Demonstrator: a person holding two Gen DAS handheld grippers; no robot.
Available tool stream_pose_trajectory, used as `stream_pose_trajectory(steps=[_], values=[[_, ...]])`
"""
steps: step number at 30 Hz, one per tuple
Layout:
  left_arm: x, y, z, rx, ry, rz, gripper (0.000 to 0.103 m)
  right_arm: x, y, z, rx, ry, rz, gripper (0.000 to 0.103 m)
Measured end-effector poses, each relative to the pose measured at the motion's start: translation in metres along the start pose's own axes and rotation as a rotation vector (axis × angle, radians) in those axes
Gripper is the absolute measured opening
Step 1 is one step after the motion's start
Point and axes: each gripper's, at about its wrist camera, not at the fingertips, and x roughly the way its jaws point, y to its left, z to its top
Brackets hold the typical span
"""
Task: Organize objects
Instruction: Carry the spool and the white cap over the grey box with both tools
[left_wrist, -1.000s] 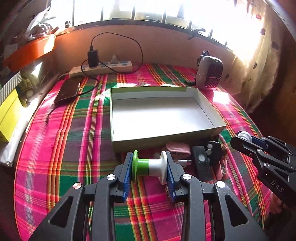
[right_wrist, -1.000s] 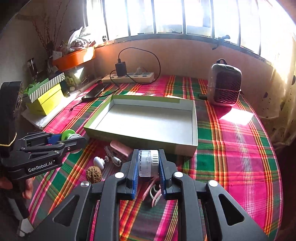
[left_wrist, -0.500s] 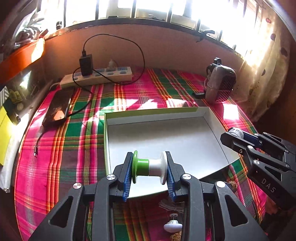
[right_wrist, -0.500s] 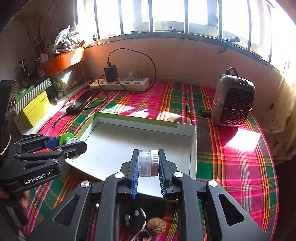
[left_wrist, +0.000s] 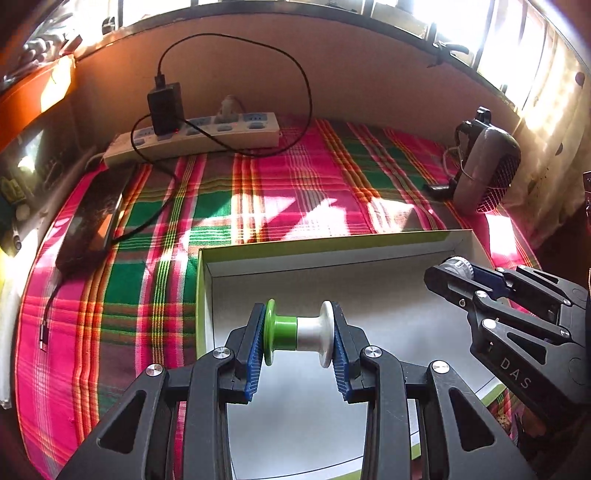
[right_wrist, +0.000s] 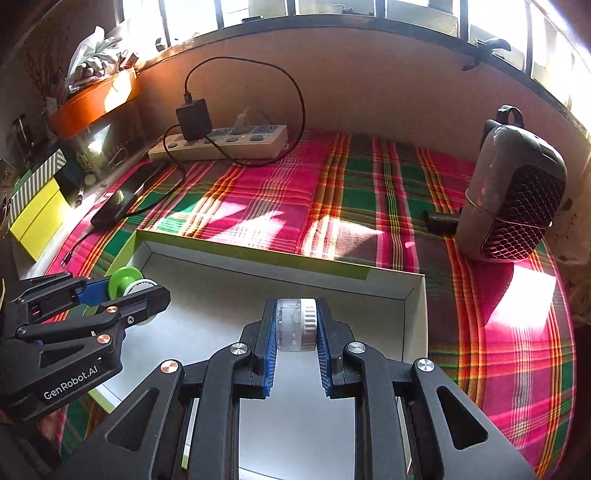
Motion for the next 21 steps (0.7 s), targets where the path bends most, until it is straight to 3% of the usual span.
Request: stream_pose_trajectory(steps=[14,21], values=[[0.018,-0.002,0.005,0.017,0.018,0.015,0.030,0.027,-0.001,0.004,-0.010,0.046,-0.016,0.020],[0.019,-0.008,0.004,0.042,0.014,0.067,0.030,0.030,-0.001,0.004,-0.011,0.062,-0.026,0.020]])
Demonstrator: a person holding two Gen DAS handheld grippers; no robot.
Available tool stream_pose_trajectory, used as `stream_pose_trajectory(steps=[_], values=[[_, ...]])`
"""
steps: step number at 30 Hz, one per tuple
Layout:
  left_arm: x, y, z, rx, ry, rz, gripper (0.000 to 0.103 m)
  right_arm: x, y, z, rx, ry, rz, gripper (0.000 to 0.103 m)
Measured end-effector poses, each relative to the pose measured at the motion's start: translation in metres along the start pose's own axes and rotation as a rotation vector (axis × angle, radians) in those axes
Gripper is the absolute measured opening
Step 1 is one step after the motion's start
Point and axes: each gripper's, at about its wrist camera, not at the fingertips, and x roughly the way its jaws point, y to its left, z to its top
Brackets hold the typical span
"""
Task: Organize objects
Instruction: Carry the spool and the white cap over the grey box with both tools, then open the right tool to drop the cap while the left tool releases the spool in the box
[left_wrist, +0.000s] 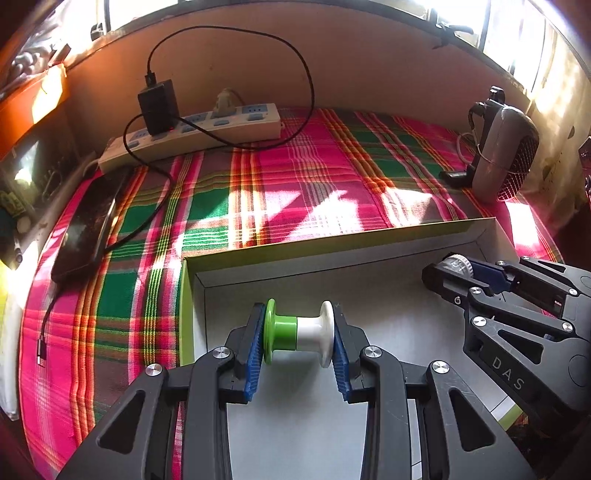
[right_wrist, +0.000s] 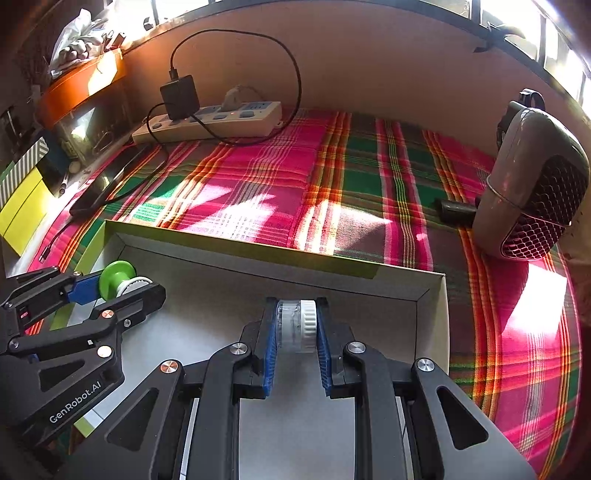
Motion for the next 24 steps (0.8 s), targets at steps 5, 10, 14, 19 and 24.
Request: stream_pose_trajectory(steps=[5,10,14,19,24], values=[[0.000,-0.001,0.000,0.002,-0.003,0.004,0.030,0.000,0.001,0.000,-0.004,0.002,-0.015,0.020],[0.000,-0.001,-0.001,0.000,-0.004,0.009,0.031,0.000,0.002,0.001,-0.007,0.004,-0.025,0.021],[0.000,-0.001,0.000,-0.008,-0.002,0.002,0.031,0.000,0.002,-0.001,-0.003,0.004,-0.033,0.029],[-0.003,0.003,-0.001,-0.023,-0.003,-0.013,0.031,-0.003,0.000,-0.001,0.017,0.000,-0.035,0.029],[-0.013,0.003,-0.002,-0.025,-0.023,-0.025,0.031,-0.011,0.000,-0.002,0.026,-0.014,-0.026,0.030]])
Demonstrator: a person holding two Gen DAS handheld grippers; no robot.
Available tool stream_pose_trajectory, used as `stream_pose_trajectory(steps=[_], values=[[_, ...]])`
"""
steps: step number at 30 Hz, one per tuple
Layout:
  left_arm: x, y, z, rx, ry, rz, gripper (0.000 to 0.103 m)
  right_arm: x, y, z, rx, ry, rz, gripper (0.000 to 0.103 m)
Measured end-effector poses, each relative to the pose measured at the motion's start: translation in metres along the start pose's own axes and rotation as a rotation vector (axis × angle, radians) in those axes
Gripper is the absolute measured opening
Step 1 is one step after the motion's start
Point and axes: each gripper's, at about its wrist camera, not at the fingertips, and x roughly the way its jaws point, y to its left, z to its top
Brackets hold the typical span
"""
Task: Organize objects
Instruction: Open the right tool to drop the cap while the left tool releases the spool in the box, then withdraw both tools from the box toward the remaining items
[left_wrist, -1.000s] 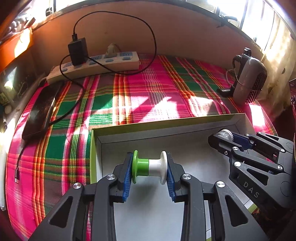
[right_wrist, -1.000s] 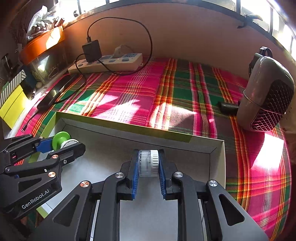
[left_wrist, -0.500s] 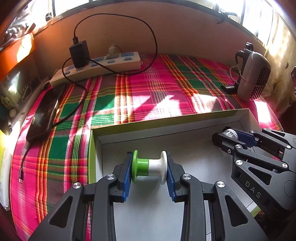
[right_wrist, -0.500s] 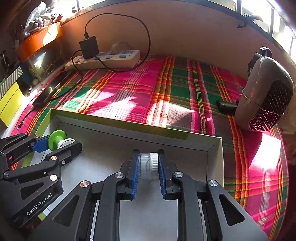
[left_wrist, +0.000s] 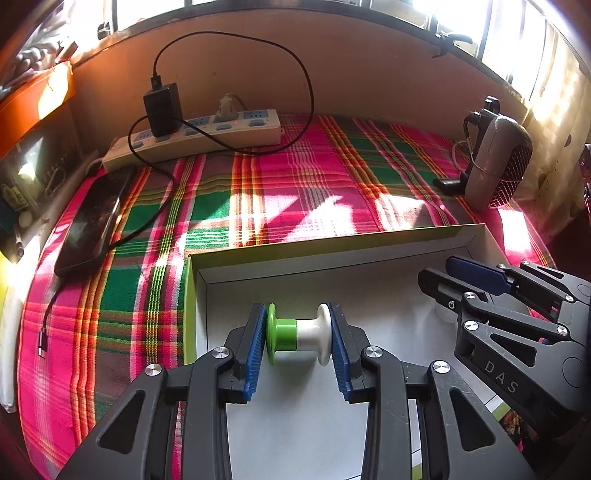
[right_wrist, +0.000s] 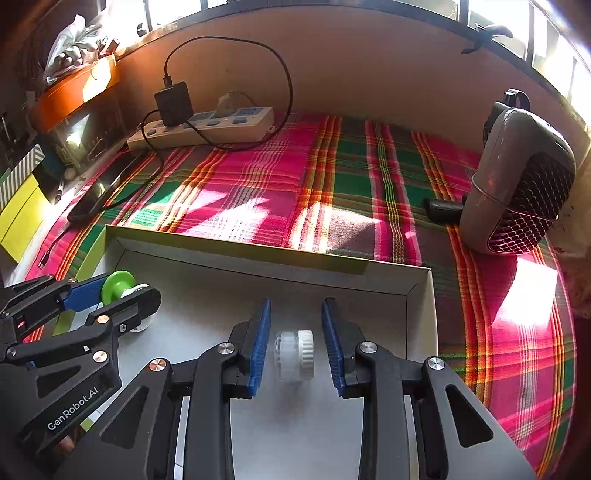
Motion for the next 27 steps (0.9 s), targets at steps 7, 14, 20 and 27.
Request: stream_pose_trajectory(steps=[7,14,20,27], values=[[-0.018,-0.001,-0.003,0.001,-0.027,-0.017,0.031,-0.015,0.001,-0.004,0.013,-0.022,0.004,0.030],[-0.038,0.001,-0.013,-0.012,-0.056,-0.031,0.031,-0.037,0.000,-0.011,0.024,-0.058,0.003,0.030],[-0.055,0.005,-0.022,-0.030,-0.085,-0.031,0.032,-0.057,-0.002,-0.021,0.047,-0.089,0.003,0.030],[-0.073,0.011,-0.037,-0.049,-0.111,-0.047,0.032,-0.079,-0.004,-0.034,0.066,-0.128,-0.006,0.030]])
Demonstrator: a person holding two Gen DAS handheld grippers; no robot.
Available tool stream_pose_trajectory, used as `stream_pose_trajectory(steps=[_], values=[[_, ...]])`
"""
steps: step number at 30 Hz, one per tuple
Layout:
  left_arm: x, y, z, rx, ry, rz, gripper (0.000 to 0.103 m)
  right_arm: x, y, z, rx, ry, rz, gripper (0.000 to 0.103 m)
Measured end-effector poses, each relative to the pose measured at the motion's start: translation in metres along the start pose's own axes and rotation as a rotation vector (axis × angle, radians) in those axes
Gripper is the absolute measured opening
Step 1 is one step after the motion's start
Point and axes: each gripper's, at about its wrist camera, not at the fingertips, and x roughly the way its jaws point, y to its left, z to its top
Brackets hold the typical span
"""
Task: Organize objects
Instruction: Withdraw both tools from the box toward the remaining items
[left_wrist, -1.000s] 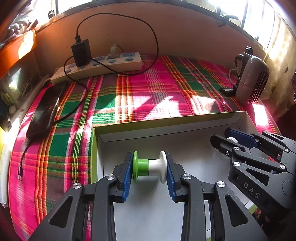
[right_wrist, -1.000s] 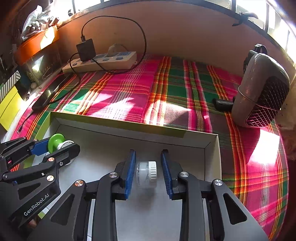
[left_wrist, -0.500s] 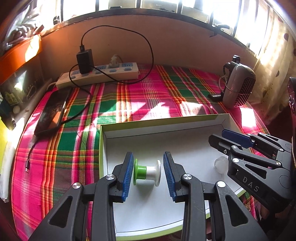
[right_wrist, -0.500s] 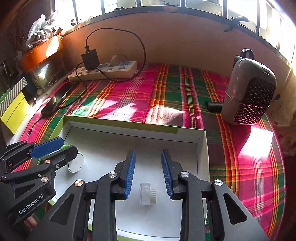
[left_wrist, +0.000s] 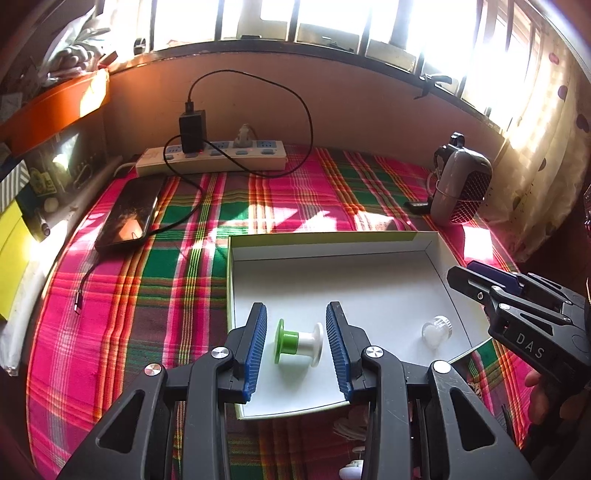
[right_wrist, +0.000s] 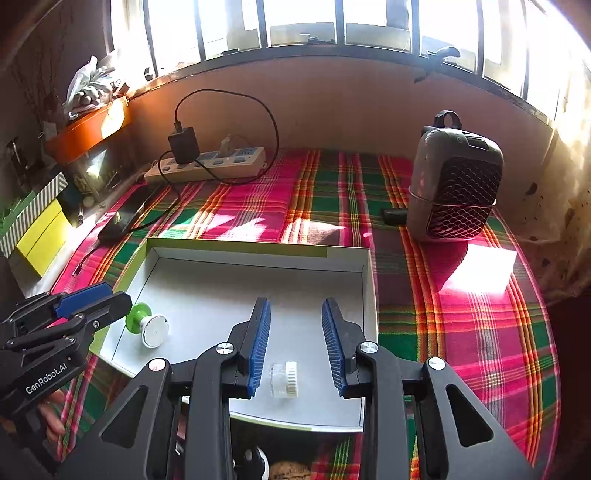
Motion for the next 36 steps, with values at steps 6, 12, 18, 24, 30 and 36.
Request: stream_pose_trajectory(steps=[6,12,18,24,30,36], values=[[-0.013,0.002,-0.013,0.002,-0.017,0.008,0.032,-0.013,-0.002,-0.013,0.006,-0.017,-0.010,0.030],[-0.021,0.002,-0.028,0.006,-0.017,-0.008,0.031,-0.024,-0.006,-0.029,0.031,-0.032,0.004,0.030],[-0.028,0.003,-0.042,-0.011,-0.009,-0.035,0.032,-0.034,-0.010,-0.047,0.045,-0.032,0.012,0.030],[-0.033,0.001,-0.054,-0.008,0.002,-0.059,0.032,-0.042,-0.011,-0.065,0.046,-0.026,0.012,0.030],[-0.037,0.002,-0.067,-0.005,0.013,-0.086,0.032,-0.048,-0.015,-0.078,0.057,-0.019,0.012,0.030],[-0.039,0.003,-0.079,-0.022,0.044,-0.129,0.032,-0.052,-0.020,-0.090,0.082,-0.010,0.023,0.031]])
